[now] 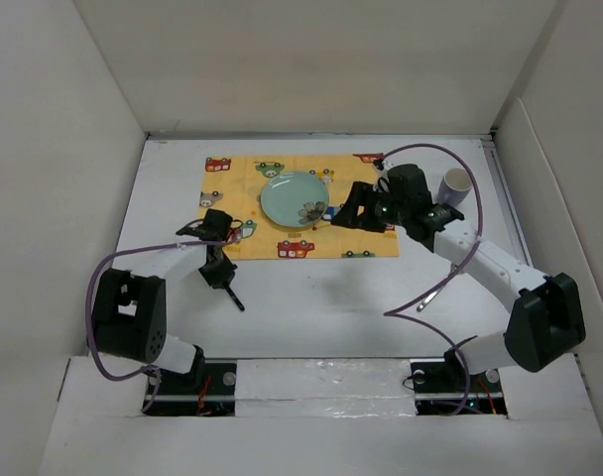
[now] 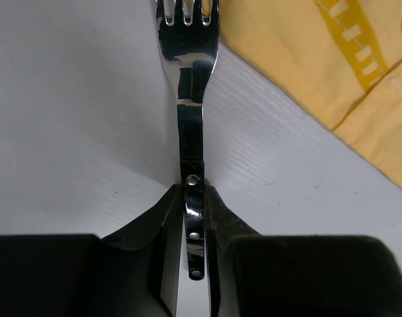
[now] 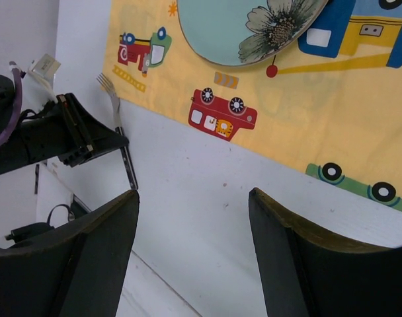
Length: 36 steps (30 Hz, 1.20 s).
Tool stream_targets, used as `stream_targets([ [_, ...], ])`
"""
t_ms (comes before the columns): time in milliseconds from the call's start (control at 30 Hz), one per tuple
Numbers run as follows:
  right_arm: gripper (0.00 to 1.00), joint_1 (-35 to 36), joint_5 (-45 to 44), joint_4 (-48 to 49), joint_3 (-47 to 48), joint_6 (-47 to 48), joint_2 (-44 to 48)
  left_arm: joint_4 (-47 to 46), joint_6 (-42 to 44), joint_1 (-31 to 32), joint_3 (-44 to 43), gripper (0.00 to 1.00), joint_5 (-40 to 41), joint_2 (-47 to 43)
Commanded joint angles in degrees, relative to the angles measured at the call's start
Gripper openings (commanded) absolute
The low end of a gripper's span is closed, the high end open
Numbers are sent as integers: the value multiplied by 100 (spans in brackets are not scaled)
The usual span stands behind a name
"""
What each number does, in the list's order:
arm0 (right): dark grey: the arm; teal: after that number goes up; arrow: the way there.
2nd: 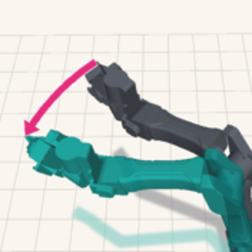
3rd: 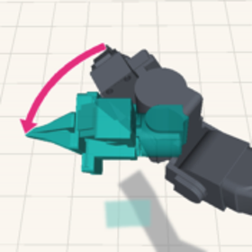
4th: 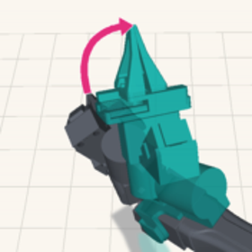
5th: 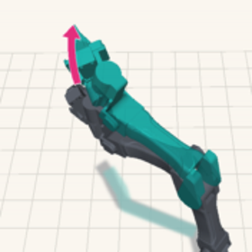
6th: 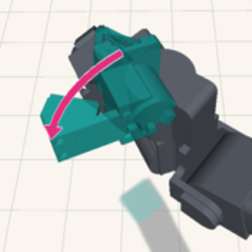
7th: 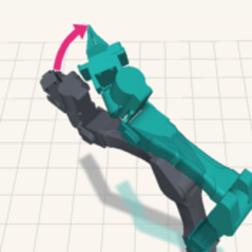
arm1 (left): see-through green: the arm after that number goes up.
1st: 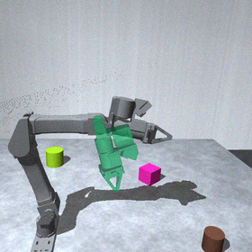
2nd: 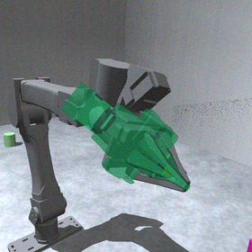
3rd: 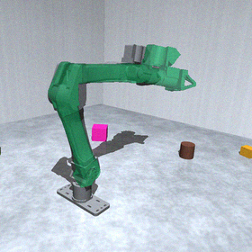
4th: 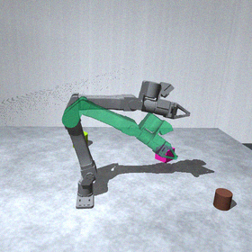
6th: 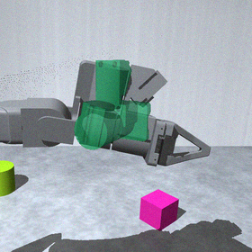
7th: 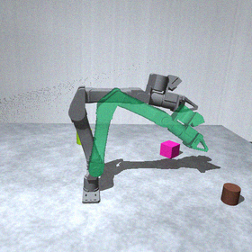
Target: Set the dinner table for one person
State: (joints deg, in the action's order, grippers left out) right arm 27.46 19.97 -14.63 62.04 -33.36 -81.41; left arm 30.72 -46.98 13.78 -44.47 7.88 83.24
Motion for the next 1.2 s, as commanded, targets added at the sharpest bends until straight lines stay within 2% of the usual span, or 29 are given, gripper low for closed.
stream_targets([
  [0, 72, -74, -107, -66, 168, 243, 397, 749, 162, -7, -35, 0, 319, -429],
  [133, 72, -197, -72, -250, 28, 313, 730, 1137, 846, -7, -544, 0, 144, -1221],
  [233, 72, -197, -81, -329, -122, 339, 854, 1357, 1225, -7, -1194, 0, 222, -1241],
  [367, 72, -250, -151, -444, -280, 383, 968, 1191, 2164, -7, -2413, 0, 328, -390],
  [400, 72, -250, -160, -461, -315, 383, 977, 1060, 2323, -7, -2652, 0, 241, 126],
  [433, 68, -250, -229, -566, -394, 418, 1117, 867, 2838, -7, -3212, 0, 171, 862],
  [467, 68, -250, -230, -567, -395, 418, 1118, 770, 2844, -7, -3217, 0, 170, 869],
  [500, 47, -250, -274, -645, -429, 427, 1188, 647, 3035, -7, -3391, 0, 100, 1069],
  [567, 12, -250, -300, -786, -517, 471, 1389, 358, 3395, -7, -3805, 0, -5, 1648],
  [600, 0, -250, -379, -952, -544, 480, 1452, 286, 3467, -7, -3945, 0, -6, 1808],
  [767, 0, -303, -765, -1375, -895, 463, 2040, -231, 3626, -7, -4395, 0, -348, 2415],
  [867, 21, -303, -968, -1577, -1193, 340, 2401, -373, 3740, -7, -4491, 0, -348, 2669],
  [900, 36, -303, -1090, -1639, -1264, 313, 2480, -391, 3731, -7, -4535, 0, -305, 2740],
  [933, 41, -303, -1144, -1691, -1413, 261, 2628, -374, 3688, -7, -4605, 0, -252, 2828],
  [1000, 51, -425, -1275, -1884, -1519, 190, 2770, -321, 3661, -7, -4693, 0, -155, 3074],
  [1067, 55, -487, -1477, -2165, -1651, -3, 2963, -338, 3687, -7, -4747, 0, -155, 3259],
  [1167, 61, -698, -2231, -2673, -1896, -494, 3078, -435, 3714, -7, -4711, 0, -190, 3391],
])
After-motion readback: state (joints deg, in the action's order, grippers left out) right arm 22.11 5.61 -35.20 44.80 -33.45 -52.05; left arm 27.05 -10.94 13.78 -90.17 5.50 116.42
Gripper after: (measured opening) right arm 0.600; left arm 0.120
